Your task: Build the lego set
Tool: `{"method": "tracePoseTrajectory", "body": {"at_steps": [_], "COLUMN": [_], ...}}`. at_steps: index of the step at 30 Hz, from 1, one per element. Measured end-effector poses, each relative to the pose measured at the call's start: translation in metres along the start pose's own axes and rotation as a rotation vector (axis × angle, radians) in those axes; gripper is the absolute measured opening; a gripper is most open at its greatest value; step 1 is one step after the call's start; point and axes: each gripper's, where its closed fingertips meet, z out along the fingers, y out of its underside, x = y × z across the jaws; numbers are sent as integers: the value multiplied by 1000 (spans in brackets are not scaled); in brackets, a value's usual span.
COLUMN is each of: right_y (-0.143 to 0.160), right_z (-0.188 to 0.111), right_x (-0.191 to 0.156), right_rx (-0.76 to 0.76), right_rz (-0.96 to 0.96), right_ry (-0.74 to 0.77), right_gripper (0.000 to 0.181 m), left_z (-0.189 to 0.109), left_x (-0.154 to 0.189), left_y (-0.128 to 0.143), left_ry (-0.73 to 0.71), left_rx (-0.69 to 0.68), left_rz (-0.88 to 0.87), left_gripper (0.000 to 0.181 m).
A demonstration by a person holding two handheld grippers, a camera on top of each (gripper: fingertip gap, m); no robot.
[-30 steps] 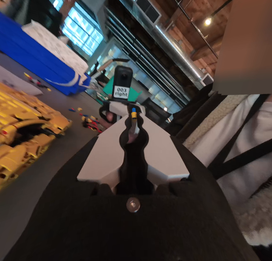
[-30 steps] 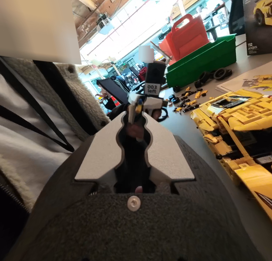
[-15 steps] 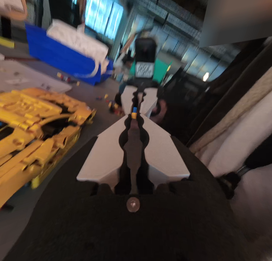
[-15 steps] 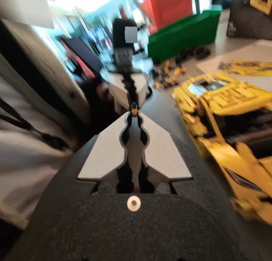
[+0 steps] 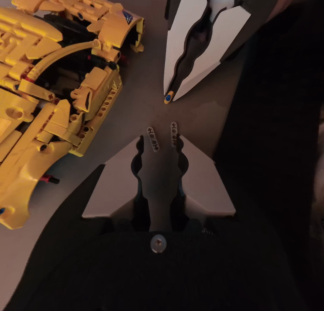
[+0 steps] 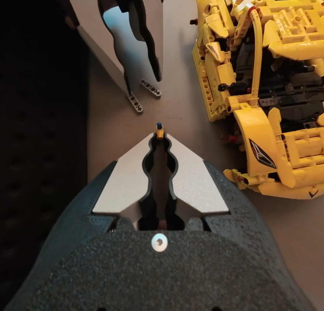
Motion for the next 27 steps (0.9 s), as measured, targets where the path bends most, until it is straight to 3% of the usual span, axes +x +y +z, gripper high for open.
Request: {"method": "tracePoseTrajectory", "body": {"at_steps": [7,11,14,20,27], "right_y": [0,0,0,-7,-9], "right_z": [-1,-1,-1,-7,-10], "right_x": [0,0,1,4,5], "right_rx": [3,0,-1,49,78], "right_rz": [16,6,3,25,50], "right_ry": [-5,6,16,27,18], "right_gripper": [7,8,11,16,19], "left_z": [0,5,8,-2,8], "left_x": [-9,-5,-8,8,15], "left_y": [3,1,1,-14,-7], "left_ry": [22,20,-31,-1,-3], "left_rx": [-8,-24,-50,-38,-116], "left_rz": [-103,-62,1,39,65], "left_gripper": [25,21,8,7,7]}}
